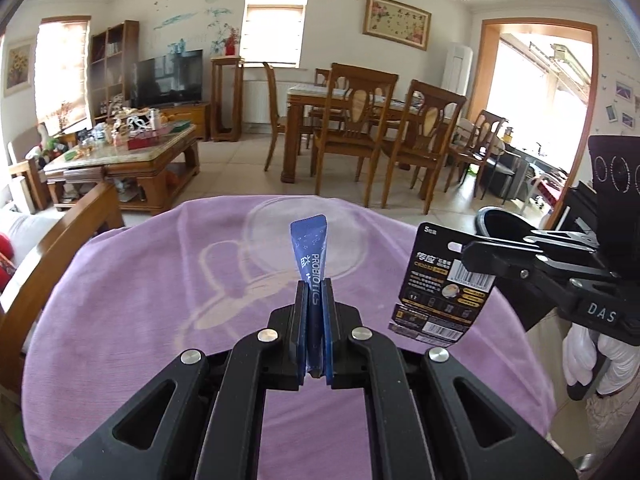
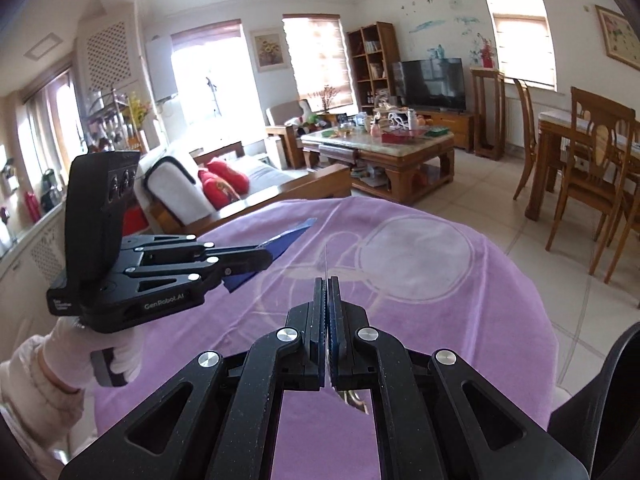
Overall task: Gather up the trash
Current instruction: 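Carry the blue sachet and battery card with both tools over the bin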
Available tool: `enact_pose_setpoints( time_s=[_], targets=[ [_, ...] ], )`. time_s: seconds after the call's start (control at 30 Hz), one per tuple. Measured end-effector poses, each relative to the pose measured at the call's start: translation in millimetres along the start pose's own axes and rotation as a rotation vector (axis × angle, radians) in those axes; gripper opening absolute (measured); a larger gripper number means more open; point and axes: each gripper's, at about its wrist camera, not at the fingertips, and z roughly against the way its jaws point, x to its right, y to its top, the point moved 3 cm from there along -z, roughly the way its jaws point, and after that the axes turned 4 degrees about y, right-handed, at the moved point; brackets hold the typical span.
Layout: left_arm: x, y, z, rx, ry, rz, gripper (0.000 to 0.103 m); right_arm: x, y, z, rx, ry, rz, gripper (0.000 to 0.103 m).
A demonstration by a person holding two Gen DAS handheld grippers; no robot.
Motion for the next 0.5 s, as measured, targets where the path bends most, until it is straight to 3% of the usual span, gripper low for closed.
enact_pose_setpoints(
  time_s=[0.5],
  targets=[
    [166, 34, -28, 0.055, -0.211, -0.134, 0.007, 115, -42, 179, 0.177, -0.231, -0.126, 0.003]
  ],
)
